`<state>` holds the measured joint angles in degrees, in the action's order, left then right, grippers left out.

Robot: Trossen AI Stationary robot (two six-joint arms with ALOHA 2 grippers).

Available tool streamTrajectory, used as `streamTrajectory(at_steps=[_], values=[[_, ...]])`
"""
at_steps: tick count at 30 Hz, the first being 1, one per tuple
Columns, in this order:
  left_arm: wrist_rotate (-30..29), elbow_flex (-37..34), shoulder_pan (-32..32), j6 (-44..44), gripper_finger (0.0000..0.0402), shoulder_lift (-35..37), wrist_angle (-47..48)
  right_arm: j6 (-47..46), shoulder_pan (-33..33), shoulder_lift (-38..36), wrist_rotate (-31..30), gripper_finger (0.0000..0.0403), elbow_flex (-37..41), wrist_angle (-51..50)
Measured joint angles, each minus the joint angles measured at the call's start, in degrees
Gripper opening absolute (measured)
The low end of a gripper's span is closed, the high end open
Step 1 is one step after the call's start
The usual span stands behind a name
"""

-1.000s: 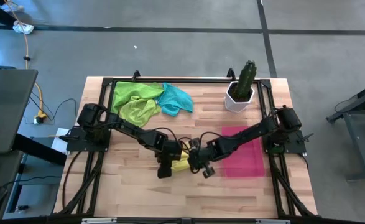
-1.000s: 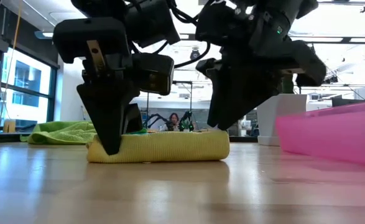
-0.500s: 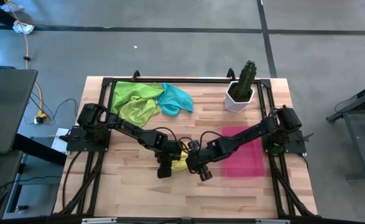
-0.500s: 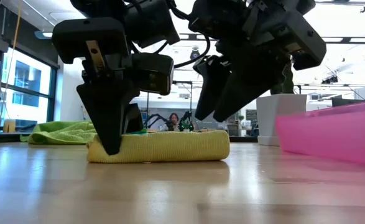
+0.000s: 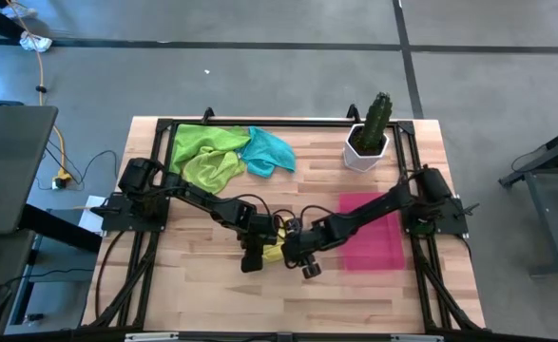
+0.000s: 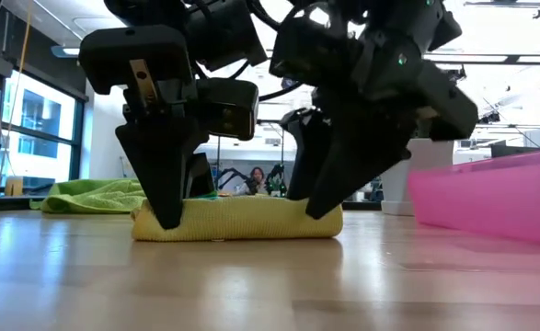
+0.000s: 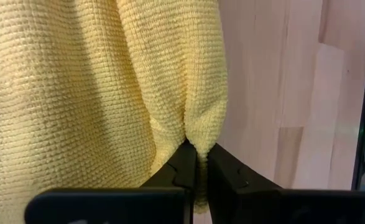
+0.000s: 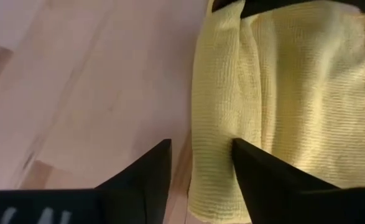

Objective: Roll microfiber towels into tight, uniform cylinder then place into a basket
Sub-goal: Roll the yellow microfiber towel

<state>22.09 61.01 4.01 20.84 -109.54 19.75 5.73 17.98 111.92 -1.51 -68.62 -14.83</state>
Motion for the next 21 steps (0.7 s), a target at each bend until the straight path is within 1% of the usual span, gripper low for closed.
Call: streamTrajectory(at_steps=[3, 6, 8, 11, 12, 14, 17, 21], values=[[0.0, 0.0, 0.0, 0.0, 0.0008, 0.0, 0.0, -0.9, 0.0, 1.0, -1.6, 0.0144, 0.0, 0.1], [0.0, 0.0, 0.1, 1.0, 0.0008, 0.0, -0.1, -1.4, 0.0, 1.2, -2.6, 0.0120, 0.0, 0.0], [1.5, 0.0, 0.2, 3.4, 0.0008, 0.0, -0.5, -1.5, 0.0, 1.2, -2.6, 0.0094, 0.0, 0.0], [4.8, -0.1, 0.4, 8.8, 0.0008, -0.2, -1.2, -2.1, 0.0, 1.2, -2.0, 0.0042, 0.0, 0.0], [5.6, -0.1, 0.4, 10.4, 0.0008, -0.3, -1.6, -2.3, 0.0, 1.2, -1.0, 0.0023, 0.0, 0.0], [8.0, -0.1, 0.5, 12.9, 0.0008, -0.3, -2.3, -2.9, -0.3, 1.2, 1.7, 0.0009, 0.0, 0.2], [12.2, -0.1, 0.4, 14.5, 0.0008, -0.3, -3.9, -5.1, -1.1, 1.2, 6.3, 0.0017, 0.0, 0.5], [14.8, -0.2, 0.4, 13.3, 0.0009, 0.6, -5.5, -8.5, -2.5, 1.3, 14.9, 0.0005, 0.0, 2.2]])
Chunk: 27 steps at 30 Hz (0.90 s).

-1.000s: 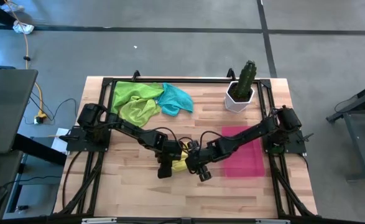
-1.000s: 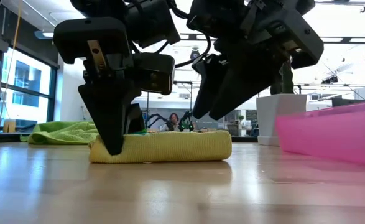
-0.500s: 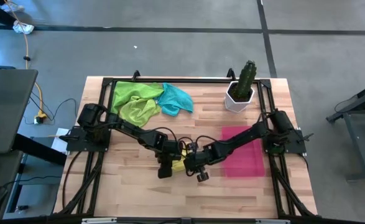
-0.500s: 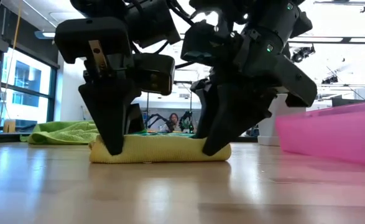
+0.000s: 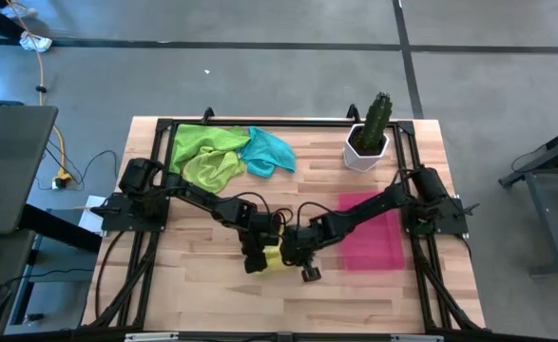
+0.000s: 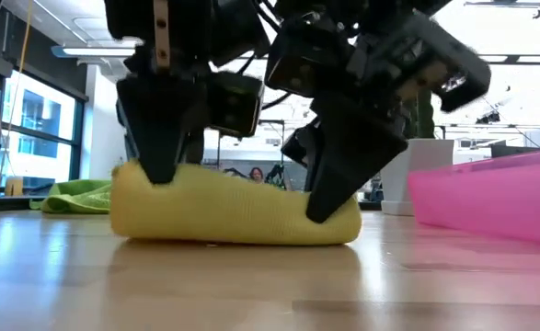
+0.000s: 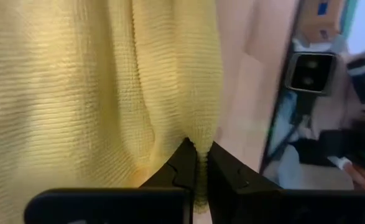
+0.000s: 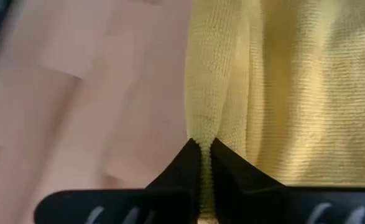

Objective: Roll microfiber towels into tight, uniform cylinder then place into a basket
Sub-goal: Roll the yellow microfiber towel

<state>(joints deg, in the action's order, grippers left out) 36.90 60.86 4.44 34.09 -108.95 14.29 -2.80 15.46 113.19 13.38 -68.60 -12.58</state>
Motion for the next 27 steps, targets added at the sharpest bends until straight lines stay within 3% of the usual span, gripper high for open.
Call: streamTrajectory(at_steps=[5, 8, 13, 17, 20, 27], values=[[-0.4, 0.1, 0.0, -0.1, 0.0019, 0.7, 2.8, -3.9, -1.9, 0.1, 4.9, 0.0004, 0.0, 1.3], [-3.8, 0.1, 0.2, 1.3, 0.0022, 0.7, 5.5, -5.6, -3.2, 0.1, 6.6, 0.0003, 0.0, 1.5], [-9.2, 0.2, -0.1, 5.2, 0.0020, 0.7, 8.8, -8.8, -4.9, 0.4, 6.1, 0.0003, 0.0, 1.9], [-10.7, 0.2, 0.0, 6.2, 0.0020, 0.2, 9.1, -7.4, -4.8, 0.9, 1.2, 0.0006, 0.1, 2.0], [-11.0, 0.3, 0.0, 6.3, 0.0019, -0.1, 9.3, -4.8, -4.8, 0.9, -0.4, 0.0028, 0.0, 1.0], [-11.8, 0.4, 0.0, 6.2, 0.0019, -0.2, 9.5, 0.9, -5.5, -3.8, -1.1, 0.0121, 0.1, -4.8]])
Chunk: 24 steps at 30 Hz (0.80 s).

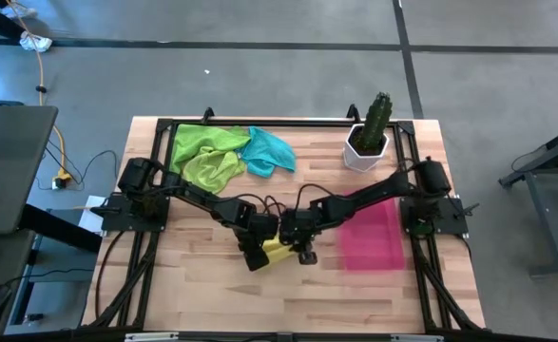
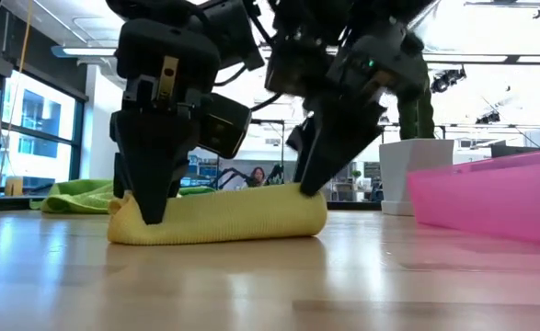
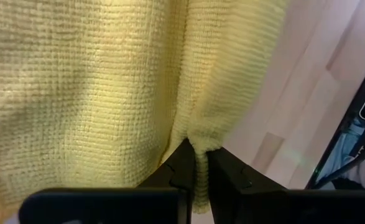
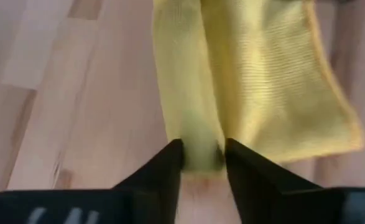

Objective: Roll microfiber towels into tight, uniform cylinder then place into a basket
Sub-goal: Roll the yellow microfiber towel

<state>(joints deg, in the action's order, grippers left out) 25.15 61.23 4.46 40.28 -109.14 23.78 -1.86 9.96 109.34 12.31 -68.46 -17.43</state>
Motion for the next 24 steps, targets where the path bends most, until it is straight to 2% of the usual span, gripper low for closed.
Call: streamTrajectory(at_steps=[5, 11, 15, 19, 21, 24], values=[[-0.1, 0.0, 0.0, -1.5, 0.0019, 0.0, 0.2, 8.7, 2.5, -3.8, -0.3, 0.0144, 0.0, -0.8], [-0.1, -0.1, 0.1, -1.7, 0.0019, -0.1, 0.2, 17.4, 9.6, -3.4, -5.9, 0.0123, 0.0, 0.4], [-0.1, -0.1, 0.1, -2.0, 0.0019, -0.1, 0.2, 17.5, 12.3, -1.2, -16.8, 0.0111, 0.0, 2.6], [-0.2, -0.1, 0.1, -2.0, 0.0019, -0.1, 0.0, 14.8, 12.3, 1.7, -26.6, 0.0106, 0.0, 3.8], [-0.1, -0.1, 0.1, -2.0, 0.0019, -0.1, 0.0, 13.0, 11.8, 2.4, -28.3, 0.0106, 0.0, 3.7], [-0.2, -0.1, 0.1, -2.0, 0.0020, -0.2, -0.1, 12.5, 11.1, 3.0, -26.1, 0.0106, 0.0, 4.0]])
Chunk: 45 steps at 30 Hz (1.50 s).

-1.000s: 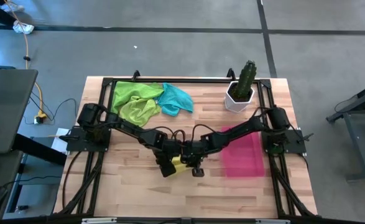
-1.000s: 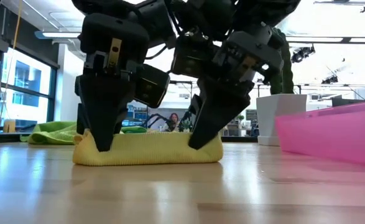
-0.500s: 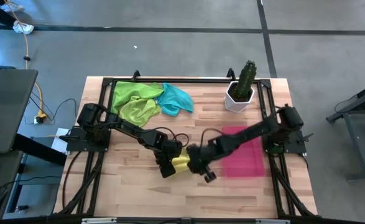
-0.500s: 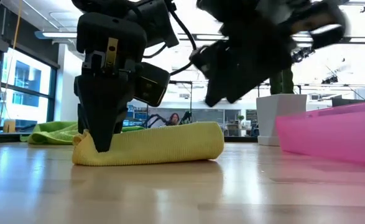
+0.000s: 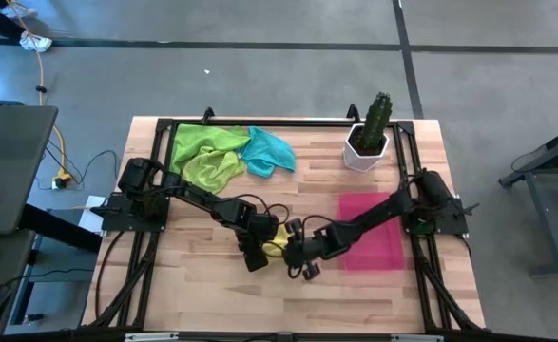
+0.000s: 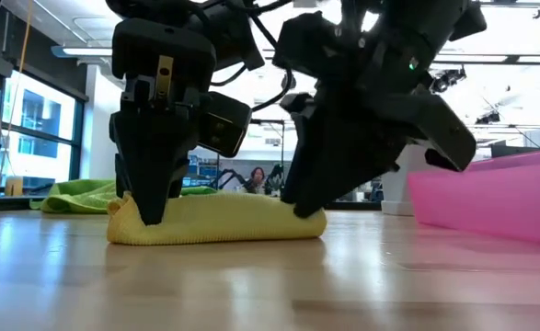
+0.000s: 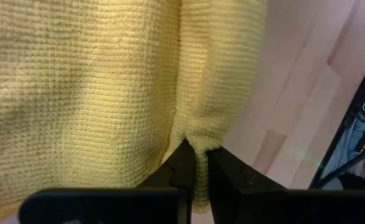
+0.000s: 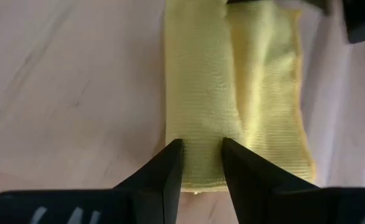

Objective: Roll microfiber towels into tight, uniform cylinder then place into a basket
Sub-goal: Roll the yellow microfiber towel

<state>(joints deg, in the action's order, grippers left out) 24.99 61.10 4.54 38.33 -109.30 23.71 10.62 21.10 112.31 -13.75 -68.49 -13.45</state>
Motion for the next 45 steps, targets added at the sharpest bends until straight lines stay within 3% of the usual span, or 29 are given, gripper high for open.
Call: streamTrajectory(at_steps=[5, 9, 15, 23, 29, 38, 45], values=[[0.0, 0.0, 0.0, 0.0, 0.0020, 0.0, -0.1, 2.3, -1.1, 0.0, 5.2, 0.0121, 0.0, 0.3], [0.0, 0.0, 0.0, 0.0, 0.0020, 0.0, -0.1, 1.8, -2.1, 0.0, 9.0, 0.0166, 0.0, 1.0], [0.0, 0.0, 0.0, 0.0, 0.0021, 0.0, -0.1, -1.5, -3.1, 0.3, 9.7, 0.0234, 0.0, 1.5], [0.1, 0.0, 0.0, 0.0, 0.0021, 0.0, -0.4, -1.6, -3.7, 2.8, 9.6, 0.0241, -0.2, 1.8], [4.5, -0.2, -0.1, 0.5, 0.0021, -0.3, -1.6, -4.4, -4.2, 3.0, 9.8, 0.0196, -0.3, 0.6], [6.7, -0.2, 0.0, 2.4, 0.0023, -0.4, -3.8, -7.8, -4.4, 3.1, 9.0, 0.0020, -0.3, -0.6], [5.6, 0.0, 0.0, -2.5, 0.0049, 1.2, -1.3, -9.8, -5.0, 3.1, 15.3, 0.0016, -0.2, -1.1]])
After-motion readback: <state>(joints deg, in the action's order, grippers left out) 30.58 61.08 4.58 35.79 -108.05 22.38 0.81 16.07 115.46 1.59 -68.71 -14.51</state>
